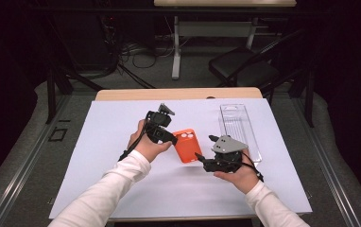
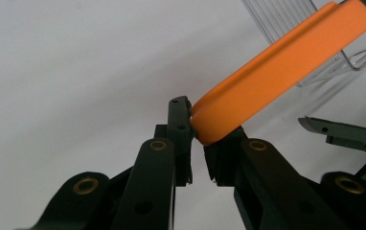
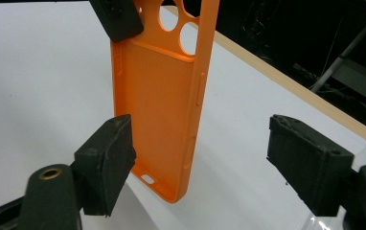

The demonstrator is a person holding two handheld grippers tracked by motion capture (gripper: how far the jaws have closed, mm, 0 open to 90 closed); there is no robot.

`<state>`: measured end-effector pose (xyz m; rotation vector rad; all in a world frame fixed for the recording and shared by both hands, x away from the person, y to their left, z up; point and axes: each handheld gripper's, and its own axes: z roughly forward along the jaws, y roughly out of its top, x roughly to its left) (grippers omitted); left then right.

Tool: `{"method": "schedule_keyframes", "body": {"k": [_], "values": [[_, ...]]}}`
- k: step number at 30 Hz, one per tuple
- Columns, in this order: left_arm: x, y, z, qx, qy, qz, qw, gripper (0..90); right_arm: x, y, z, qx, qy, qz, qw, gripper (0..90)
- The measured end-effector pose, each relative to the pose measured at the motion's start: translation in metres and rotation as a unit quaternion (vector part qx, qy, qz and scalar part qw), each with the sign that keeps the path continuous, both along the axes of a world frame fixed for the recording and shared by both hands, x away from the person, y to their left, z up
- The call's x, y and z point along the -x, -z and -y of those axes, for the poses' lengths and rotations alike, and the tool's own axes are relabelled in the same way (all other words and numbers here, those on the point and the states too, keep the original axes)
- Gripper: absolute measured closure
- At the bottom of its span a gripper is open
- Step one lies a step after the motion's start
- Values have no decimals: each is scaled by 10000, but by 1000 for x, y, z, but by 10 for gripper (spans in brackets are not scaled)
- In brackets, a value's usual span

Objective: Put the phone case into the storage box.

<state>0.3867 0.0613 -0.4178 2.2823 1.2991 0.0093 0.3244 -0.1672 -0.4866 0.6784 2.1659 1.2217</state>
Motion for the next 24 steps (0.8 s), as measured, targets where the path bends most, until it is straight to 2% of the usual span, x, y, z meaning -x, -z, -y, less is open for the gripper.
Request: {"method": "schedule_keyframes", "body": {"k": [15, 24], "values": [[-1, -1, 8, -185, 53, 21, 9998, 821, -3, -16, -7, 294, 45, 98, 9995, 348], [-3, -2, 11, -330, 69, 4, 9994, 821, -4, -30, -16, 546, 17, 333, 9979, 486]]}}
